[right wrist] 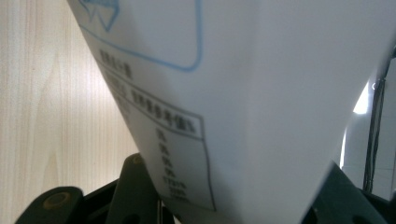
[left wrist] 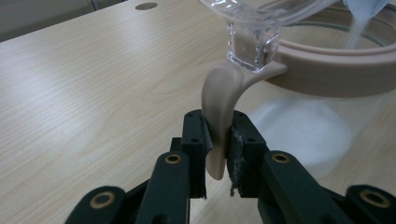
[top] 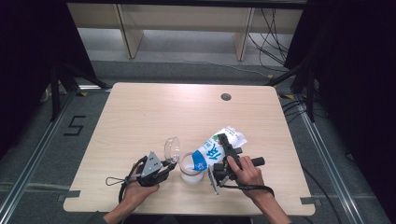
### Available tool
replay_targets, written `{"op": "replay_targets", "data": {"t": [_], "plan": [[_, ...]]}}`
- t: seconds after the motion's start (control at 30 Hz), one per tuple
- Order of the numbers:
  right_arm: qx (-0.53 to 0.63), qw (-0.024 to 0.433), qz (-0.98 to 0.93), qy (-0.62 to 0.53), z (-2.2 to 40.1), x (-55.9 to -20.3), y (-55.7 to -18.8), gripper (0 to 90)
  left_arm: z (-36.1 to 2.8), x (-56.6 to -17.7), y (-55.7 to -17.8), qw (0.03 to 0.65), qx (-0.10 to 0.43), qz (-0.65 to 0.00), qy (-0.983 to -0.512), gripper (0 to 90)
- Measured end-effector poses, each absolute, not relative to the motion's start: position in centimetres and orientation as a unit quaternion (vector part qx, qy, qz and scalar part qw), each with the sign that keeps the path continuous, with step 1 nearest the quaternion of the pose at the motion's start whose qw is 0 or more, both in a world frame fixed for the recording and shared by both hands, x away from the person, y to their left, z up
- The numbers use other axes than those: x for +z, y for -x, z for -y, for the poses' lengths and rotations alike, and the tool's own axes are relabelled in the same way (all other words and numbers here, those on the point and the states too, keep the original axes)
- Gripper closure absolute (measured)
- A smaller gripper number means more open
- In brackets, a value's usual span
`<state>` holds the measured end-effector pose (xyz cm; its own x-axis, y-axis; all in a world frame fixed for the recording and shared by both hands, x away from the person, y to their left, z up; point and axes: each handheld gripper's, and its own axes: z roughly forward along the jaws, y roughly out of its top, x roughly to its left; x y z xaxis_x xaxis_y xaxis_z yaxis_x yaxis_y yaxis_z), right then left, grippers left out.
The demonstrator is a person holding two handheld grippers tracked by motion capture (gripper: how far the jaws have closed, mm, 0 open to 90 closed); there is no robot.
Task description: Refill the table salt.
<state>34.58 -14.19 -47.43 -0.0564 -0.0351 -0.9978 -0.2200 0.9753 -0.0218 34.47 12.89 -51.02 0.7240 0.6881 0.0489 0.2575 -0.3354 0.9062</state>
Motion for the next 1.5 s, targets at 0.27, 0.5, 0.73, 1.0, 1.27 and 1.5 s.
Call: {"op": "replay_targets", "data": {"t": [0.27, 0.5, 0.73, 1.0, 1.27, 1.5], "plan": [[0.069, 0.681, -0.724, 0.089, 14.20, -47.44, -34.61, 59.0, -12.89, -51.02, -34.48, 0.493, 0.218, -0.300, -0.787, 77.6], [0.069, 0.681, -0.723, 0.090, 14.19, -47.46, -34.60, 59.2, -12.89, -50.99, -34.44, 0.491, 0.218, -0.302, -0.787, 77.6], [0.069, 0.681, -0.723, 0.091, 14.18, -47.45, -34.61, 59.4, -12.89, -50.99, -34.44, 0.491, 0.219, -0.301, -0.788, 77.5], [0.055, 0.681, -0.724, 0.093, 14.19, -47.29, -34.47, 59.6, -12.89, -50.98, -34.43, 0.491, 0.219, -0.301, -0.787, 77.4], [0.046, 0.679, -0.726, 0.097, 14.20, -47.18, -34.43, 59.7, -12.89, -50.96, -34.44, 0.491, 0.219, -0.300, -0.788, 77.4], [0.053, 0.687, -0.716, 0.116, 14.05, -46.98, -34.61, 59.8, -12.89, -50.96, -34.44, 0.491, 0.219, -0.300, -0.788, 77.4]]}}
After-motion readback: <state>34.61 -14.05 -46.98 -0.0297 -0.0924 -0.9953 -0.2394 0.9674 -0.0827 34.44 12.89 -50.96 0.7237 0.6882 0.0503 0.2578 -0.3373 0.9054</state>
